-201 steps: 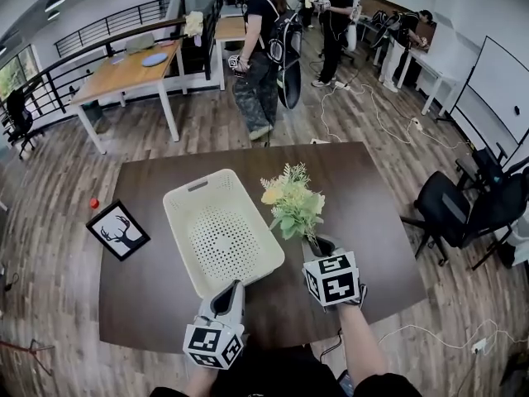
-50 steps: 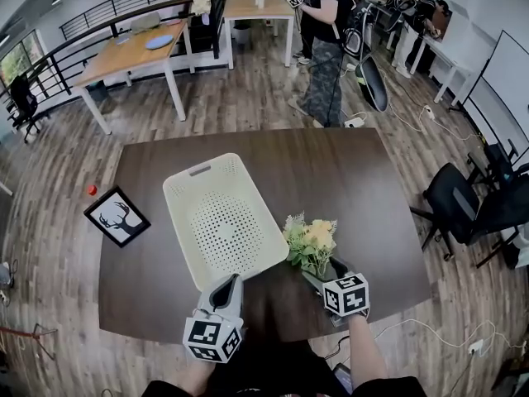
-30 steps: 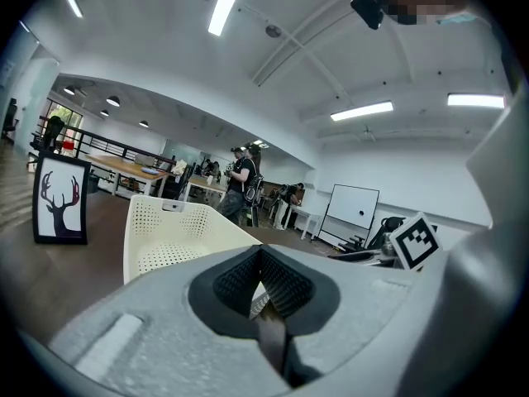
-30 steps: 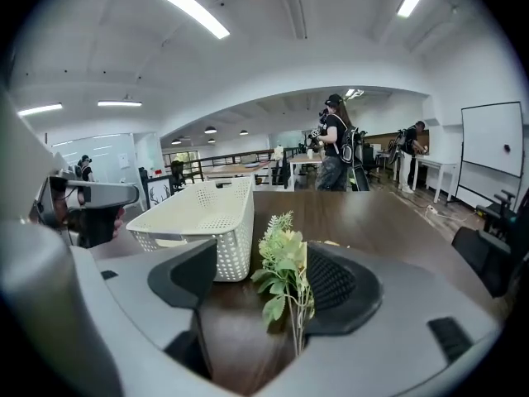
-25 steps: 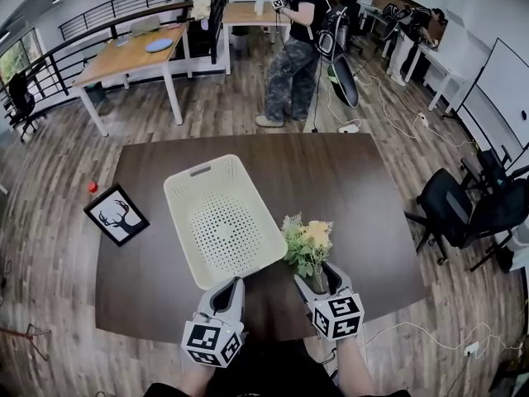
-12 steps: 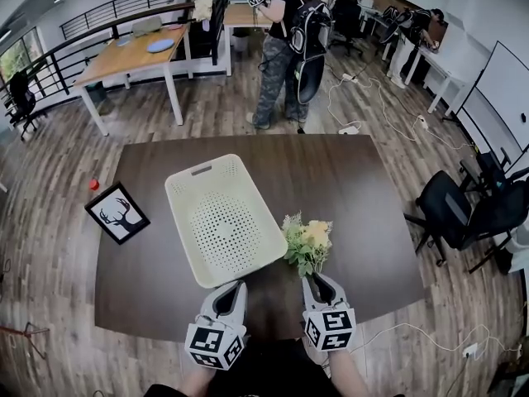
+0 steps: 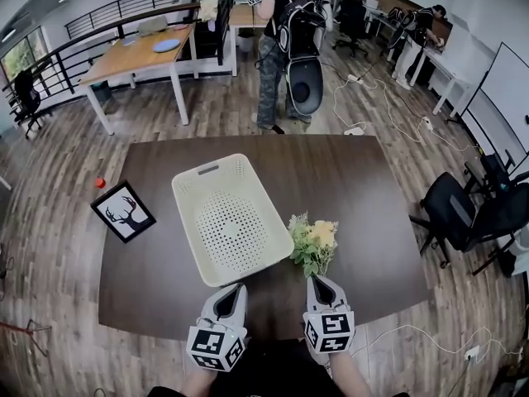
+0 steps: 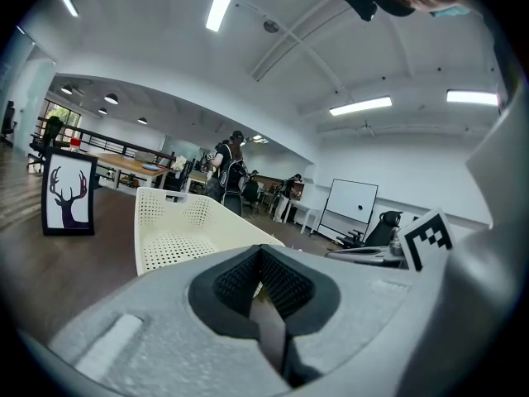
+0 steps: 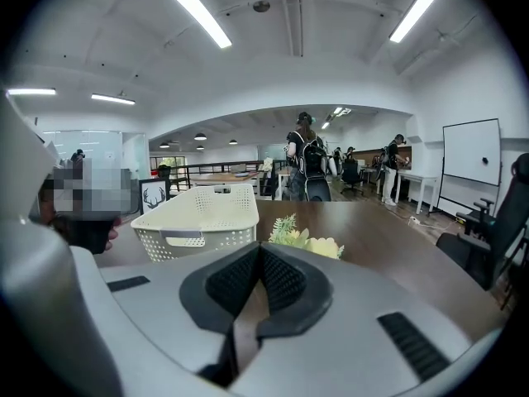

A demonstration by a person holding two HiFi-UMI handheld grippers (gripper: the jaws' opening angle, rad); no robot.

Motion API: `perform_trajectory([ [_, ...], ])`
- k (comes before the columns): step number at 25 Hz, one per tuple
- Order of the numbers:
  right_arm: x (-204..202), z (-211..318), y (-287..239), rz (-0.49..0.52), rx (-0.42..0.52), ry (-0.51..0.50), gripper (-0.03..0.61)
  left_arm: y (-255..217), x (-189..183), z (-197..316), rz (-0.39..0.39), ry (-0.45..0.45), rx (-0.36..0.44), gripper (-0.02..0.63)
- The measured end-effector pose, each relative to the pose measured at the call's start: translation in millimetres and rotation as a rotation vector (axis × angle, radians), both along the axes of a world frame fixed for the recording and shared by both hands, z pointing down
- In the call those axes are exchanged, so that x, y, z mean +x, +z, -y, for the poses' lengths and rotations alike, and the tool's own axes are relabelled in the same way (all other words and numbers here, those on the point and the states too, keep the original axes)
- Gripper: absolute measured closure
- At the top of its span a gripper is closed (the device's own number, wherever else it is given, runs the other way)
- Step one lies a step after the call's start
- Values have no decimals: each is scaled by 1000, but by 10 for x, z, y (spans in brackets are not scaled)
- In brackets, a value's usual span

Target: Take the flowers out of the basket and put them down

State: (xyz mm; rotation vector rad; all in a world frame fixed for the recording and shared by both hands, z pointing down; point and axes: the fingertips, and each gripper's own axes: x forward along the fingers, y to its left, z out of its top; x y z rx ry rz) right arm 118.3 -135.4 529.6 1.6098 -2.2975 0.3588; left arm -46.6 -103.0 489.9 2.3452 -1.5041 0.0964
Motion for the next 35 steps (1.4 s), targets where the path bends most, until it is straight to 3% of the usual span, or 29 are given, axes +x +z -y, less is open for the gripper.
perform_trajectory([
  [16, -130, -25, 10, -9, 25, -52, 572, 27, -50, 41, 1, -3, -2, 611],
  [35, -56, 81, 7, -31, 48, -15, 574, 34, -31, 164, 4, 13, 3, 611],
])
